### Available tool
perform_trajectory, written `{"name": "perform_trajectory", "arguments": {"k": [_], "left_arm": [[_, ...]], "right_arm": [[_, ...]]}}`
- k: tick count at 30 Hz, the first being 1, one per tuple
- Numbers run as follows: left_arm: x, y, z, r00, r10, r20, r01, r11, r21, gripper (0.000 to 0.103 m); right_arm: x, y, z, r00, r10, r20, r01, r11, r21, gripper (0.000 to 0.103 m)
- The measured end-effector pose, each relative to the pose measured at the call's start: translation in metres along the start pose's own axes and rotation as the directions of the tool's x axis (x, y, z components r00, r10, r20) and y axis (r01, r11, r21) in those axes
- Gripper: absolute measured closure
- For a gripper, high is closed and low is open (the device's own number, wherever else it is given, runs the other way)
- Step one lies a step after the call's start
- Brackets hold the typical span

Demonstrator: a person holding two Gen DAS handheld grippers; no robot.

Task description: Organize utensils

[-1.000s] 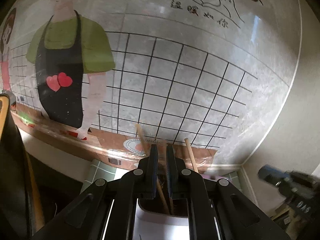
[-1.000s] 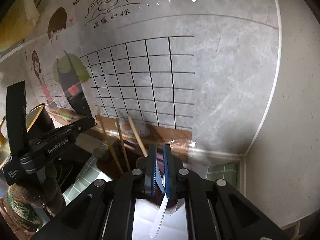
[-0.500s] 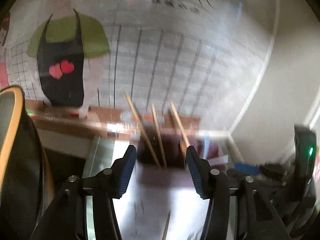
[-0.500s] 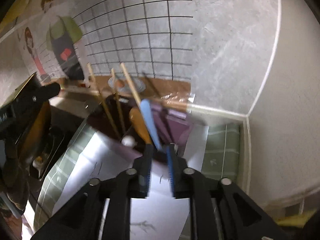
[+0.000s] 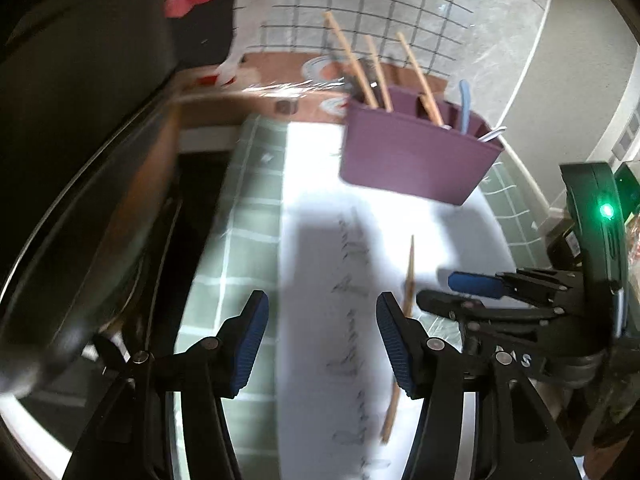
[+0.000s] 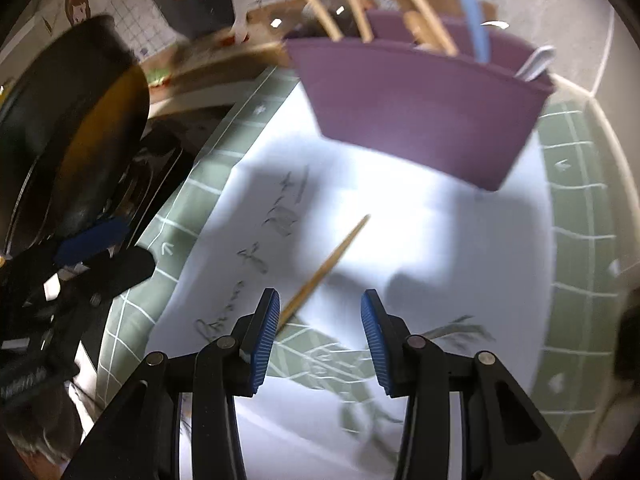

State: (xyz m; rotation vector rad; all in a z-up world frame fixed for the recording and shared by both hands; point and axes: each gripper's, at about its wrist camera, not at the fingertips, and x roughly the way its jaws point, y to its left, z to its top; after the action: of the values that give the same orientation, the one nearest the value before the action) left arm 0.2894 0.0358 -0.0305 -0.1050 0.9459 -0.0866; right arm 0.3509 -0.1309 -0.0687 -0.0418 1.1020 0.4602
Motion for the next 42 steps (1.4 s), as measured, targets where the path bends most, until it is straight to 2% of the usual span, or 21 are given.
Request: {"name": "perform_trajectory", "arguments": {"k": [4,6,8,11,12,15,16,17,18,20,22,26,29,32,36,42], "left_arm": [[-0.012,0.006,-0.020,1.000,0.021,-0.005,-0.021,0.999,-0.043,0.046],[-0.025,0.001,-0.033,0.998,0.036,0.046,-0.035,0.999,-0.033,0.045],[-0.034,-0.006,-0.044,0.995,0.046,0.092,-0.044,0.999,-0.018,0.037],[-0.047,-0.016,-0.060,0.987,0.020,0.161,-0.020,1.000,-0.002,0.026],[-0.051,-0.019,-0.066,0.984,0.008,0.176,-0.009,1.000,0.007,0.024],[-0.064,-0.030,-0.078,0.972,-0.019,0.236,0.007,0.999,0.051,0.015],[-0.070,-0.033,-0.083,0.960,-0.010,0.280,-0.007,0.998,0.059,0.011],[-0.076,-0.036,-0.086,0.952,0.000,0.307,-0.018,0.998,0.056,0.009],[-0.083,-0.037,-0.092,0.938,0.007,0.346,-0.024,0.999,0.047,0.006],[-0.094,-0.040,-0.101,0.916,-0.005,0.400,-0.015,0.999,0.047,0.003],[-0.099,-0.042,-0.107,0.908,0.000,0.419,-0.025,0.998,0.054,0.000],[-0.108,-0.049,-0.116,0.899,0.056,0.435,-0.092,0.994,0.063,0.000],[-0.113,-0.051,-0.119,0.906,0.014,0.423,-0.046,0.997,0.064,0.000],[-0.113,-0.053,-0.120,0.909,0.025,0.416,-0.059,0.996,0.068,0.000],[-0.112,-0.053,-0.121,0.913,0.035,0.406,-0.064,0.996,0.057,0.000],[-0.115,-0.054,-0.126,0.914,0.046,0.404,-0.074,0.996,0.053,0.000]], "right_arm": [[0.001,0.013,-0.004,1.000,-0.007,0.022,0.007,1.000,0.018,0.062],[-0.010,0.016,-0.015,0.998,0.005,0.061,-0.008,0.999,0.044,0.062],[-0.026,0.018,-0.029,0.993,-0.004,0.117,-0.001,0.999,0.042,0.062],[-0.052,0.023,-0.056,0.976,-0.070,0.208,0.066,0.997,0.031,0.060],[-0.061,0.025,-0.065,0.967,-0.090,0.237,0.085,0.996,0.032,0.056],[-0.089,0.033,-0.089,0.928,-0.182,0.325,0.173,0.983,0.058,0.035],[-0.099,0.037,-0.099,0.909,-0.211,0.361,0.201,0.977,0.064,0.026],[-0.105,0.038,-0.104,0.895,-0.234,0.379,0.225,0.972,0.070,0.025],[-0.113,0.041,-0.112,0.873,-0.269,0.408,0.259,0.962,0.080,0.024],[-0.123,0.044,-0.122,0.844,-0.307,0.440,0.296,0.950,0.095,0.017],[-0.131,0.042,-0.132,0.817,-0.345,0.463,0.320,0.938,0.134,0.003],[-0.147,0.037,-0.156,0.774,-0.379,0.507,0.329,0.925,0.189,0.001],[-0.155,0.039,-0.168,0.742,-0.413,0.529,0.365,0.910,0.199,0.001],[-0.159,0.044,-0.177,0.713,-0.436,0.549,0.394,0.897,0.201,0.001],[-0.163,0.048,-0.181,0.697,-0.439,0.566,0.402,0.894,0.199,0.001],[-0.162,0.044,-0.183,0.716,-0.421,0.556,0.378,0.904,0.198,0.001]]}}
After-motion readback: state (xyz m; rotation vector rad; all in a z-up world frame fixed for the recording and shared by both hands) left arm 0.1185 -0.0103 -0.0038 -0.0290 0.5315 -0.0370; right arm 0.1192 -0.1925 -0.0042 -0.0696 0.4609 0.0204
